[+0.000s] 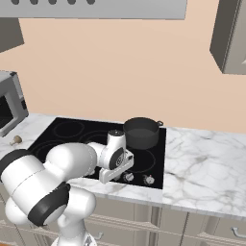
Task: Turn on the burner for the pot on the stove. Wait thirty seconds for the pot to heat up. Then add the mushroom to the pot.
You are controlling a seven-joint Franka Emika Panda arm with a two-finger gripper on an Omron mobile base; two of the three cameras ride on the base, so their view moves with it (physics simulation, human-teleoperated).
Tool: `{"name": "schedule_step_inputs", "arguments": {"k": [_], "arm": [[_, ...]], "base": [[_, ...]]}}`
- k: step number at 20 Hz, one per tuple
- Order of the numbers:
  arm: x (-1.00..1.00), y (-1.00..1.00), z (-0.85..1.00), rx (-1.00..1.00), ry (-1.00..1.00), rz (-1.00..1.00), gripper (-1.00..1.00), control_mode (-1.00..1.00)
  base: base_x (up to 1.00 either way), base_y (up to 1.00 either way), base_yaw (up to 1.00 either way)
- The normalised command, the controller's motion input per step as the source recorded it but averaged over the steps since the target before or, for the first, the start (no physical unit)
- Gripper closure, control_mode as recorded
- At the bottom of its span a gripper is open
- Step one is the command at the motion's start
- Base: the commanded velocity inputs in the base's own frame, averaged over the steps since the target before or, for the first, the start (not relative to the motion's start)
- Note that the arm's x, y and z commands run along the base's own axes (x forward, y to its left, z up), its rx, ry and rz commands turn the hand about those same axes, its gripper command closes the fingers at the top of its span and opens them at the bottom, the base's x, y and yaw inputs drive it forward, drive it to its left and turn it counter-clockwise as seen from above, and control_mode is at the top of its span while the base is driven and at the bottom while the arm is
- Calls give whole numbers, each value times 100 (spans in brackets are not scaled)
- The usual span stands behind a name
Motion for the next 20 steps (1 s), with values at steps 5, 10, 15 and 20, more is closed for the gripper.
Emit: {"name": "schedule_step_inputs", "arguments": {"k": [5, 10, 15, 20], "arm": [[0, 0, 0, 0, 0, 0, 100, -100], [0, 0, 0, 0, 0, 0, 100, -100], [0, 0, 0, 0, 0, 0, 100, -100], [0, 0, 0, 0, 0, 0, 100, -100]], "base": [[0, 0, 0], [0, 0, 0], [0, 0, 0], [0, 0, 0]]}}
